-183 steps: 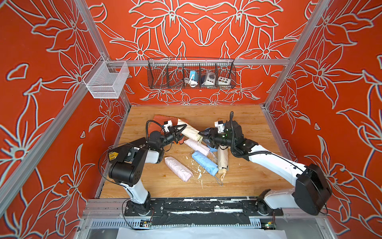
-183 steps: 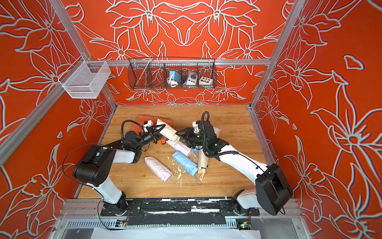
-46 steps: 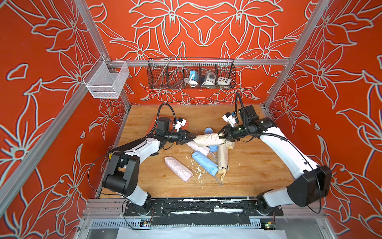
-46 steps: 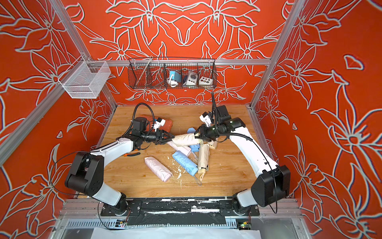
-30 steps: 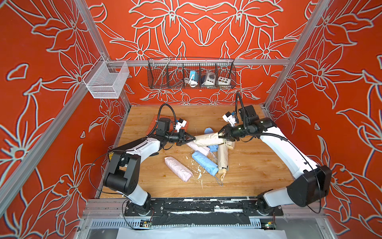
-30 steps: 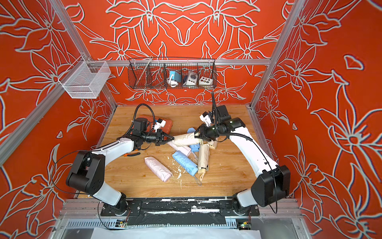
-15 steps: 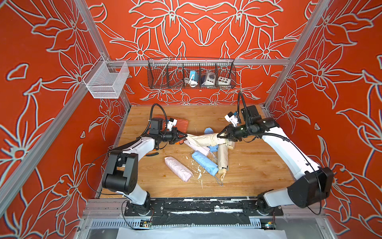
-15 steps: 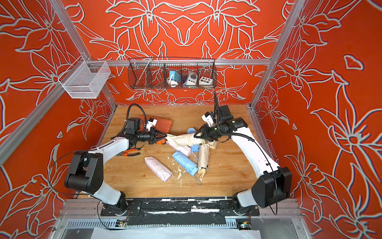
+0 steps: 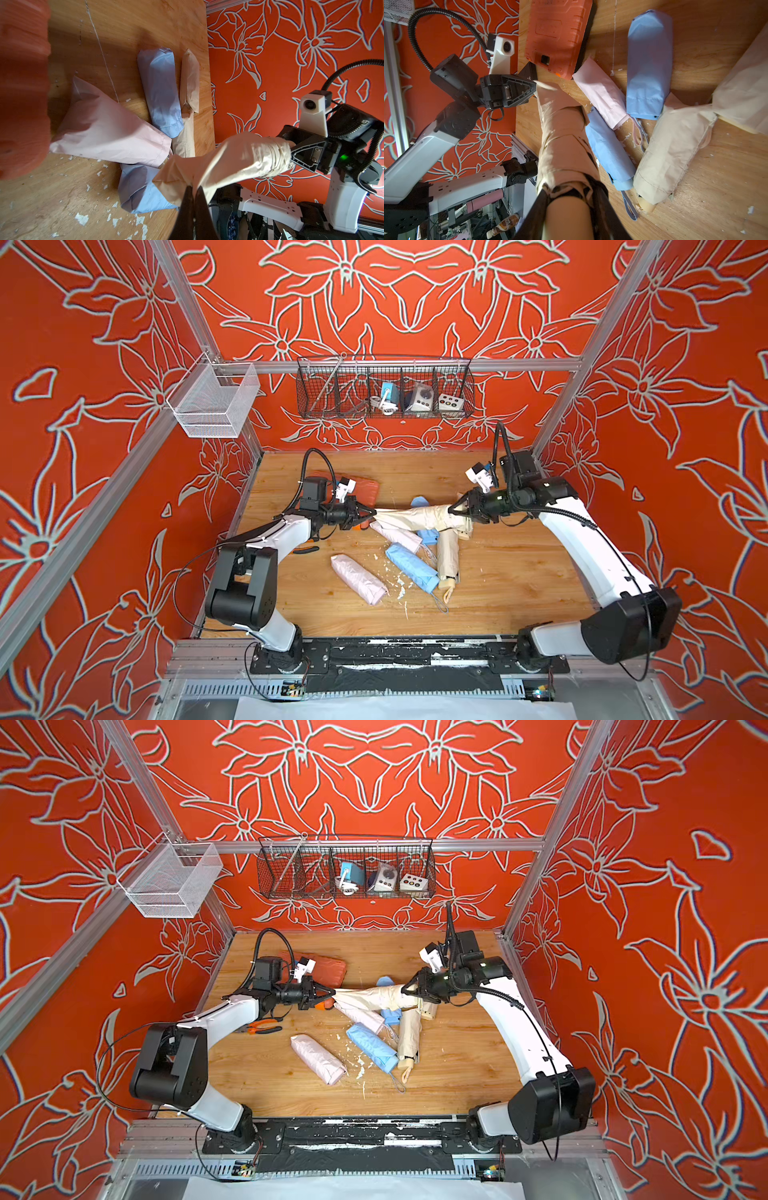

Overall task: Take umbrellas out of sleeves
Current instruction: Take out the umbrella from the umbrella sleeve, then place the umbrella sleeve at the center of the board, then place the umbrella in the umbrella sleeve.

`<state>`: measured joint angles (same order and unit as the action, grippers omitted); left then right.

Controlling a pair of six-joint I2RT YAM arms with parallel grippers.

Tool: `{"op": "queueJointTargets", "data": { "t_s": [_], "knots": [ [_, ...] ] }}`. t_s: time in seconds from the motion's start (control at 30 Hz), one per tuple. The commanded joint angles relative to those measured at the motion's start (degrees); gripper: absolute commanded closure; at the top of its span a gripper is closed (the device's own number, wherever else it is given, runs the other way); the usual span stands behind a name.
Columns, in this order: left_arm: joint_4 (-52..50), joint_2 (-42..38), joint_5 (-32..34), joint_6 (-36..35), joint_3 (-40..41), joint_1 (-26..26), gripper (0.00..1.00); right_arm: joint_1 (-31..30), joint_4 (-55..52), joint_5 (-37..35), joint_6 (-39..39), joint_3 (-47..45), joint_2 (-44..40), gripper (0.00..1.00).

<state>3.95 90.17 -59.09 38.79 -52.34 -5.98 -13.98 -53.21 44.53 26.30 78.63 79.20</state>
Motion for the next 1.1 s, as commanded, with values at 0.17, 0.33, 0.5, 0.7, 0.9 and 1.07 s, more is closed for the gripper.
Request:
{"op": "queueJointTargets", "data": {
  "t_s": [0.17, 0.33, 0.5, 0.7, 0.9, 1.07],
  "knots": [
    [0.62, 0.7, -0.24, 0.39, -2.17, 0.62, 1.0, 5.15, -3.15, -12.09, -0.39, 4.38, -4.41, 1.0],
    [6.13, 2.59, -0.41, 5.27, -3.34, 0.62, 1.0, 6.93, 1.6, -10.92, 3.29, 3.79, -6.07, 1.0],
    [14.28, 6.58, -0.85, 12.4, -6.68, 0.4, 1.0, 7.05, 7.95, -4.82, 7.55, 2.42, -4.8, 1.0],
    [23.88, 14.57, -1.38, 20.6, -14.73, -1.03, 1.0, 7.1, 18.43, -0.53, 13.19, 1.02, -2.31, 1.0],
    [31.44, 25.83, -0.72, 26.84, -26.81, -1.84, 1.0, 7.06, 29.68, 2.14, 19.11, 1.04, 2.88, 1.0],
    [38.76, 34.97, 0.55, 32.99, -33.52, -2.59, 1.0, 7.09, 35.72, 3.14, 21.48, 2.51, 7.45, 1.0]
  ]
}}
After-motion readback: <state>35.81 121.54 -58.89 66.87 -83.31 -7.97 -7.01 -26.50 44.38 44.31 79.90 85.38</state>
